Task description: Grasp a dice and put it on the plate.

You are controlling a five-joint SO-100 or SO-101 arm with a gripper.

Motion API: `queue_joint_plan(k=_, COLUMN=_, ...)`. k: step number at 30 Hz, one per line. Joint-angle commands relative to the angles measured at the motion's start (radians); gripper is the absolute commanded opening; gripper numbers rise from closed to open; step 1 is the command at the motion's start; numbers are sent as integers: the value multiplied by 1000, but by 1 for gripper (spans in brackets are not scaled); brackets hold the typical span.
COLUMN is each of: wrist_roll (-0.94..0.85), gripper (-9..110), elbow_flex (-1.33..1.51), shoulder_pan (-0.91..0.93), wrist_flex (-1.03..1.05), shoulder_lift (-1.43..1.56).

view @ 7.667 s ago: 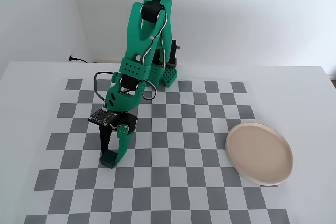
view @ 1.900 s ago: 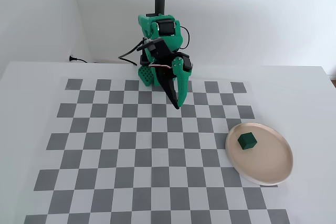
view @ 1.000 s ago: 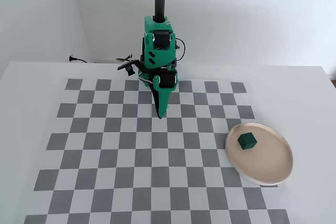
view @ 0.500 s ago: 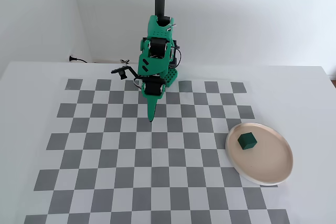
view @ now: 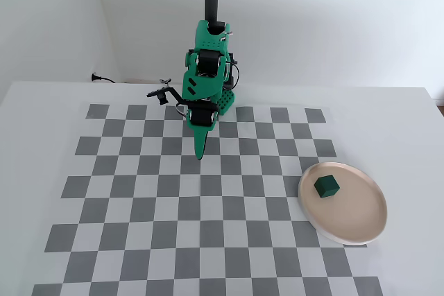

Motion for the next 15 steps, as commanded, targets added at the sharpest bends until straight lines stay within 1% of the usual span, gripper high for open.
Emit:
queue_joint_plan(k=1, wrist_roll=0, gripper=-4, elbow_flex=-23, shoulder_pan=-3, wrist_flex=-31, shoulder_lift=9)
queue_joint_plan(k=15, wrist_roll=0, gripper=-4, elbow_flex=-23, shoulder_pan=-3, wrist_flex=-31, shoulder_lift=9)
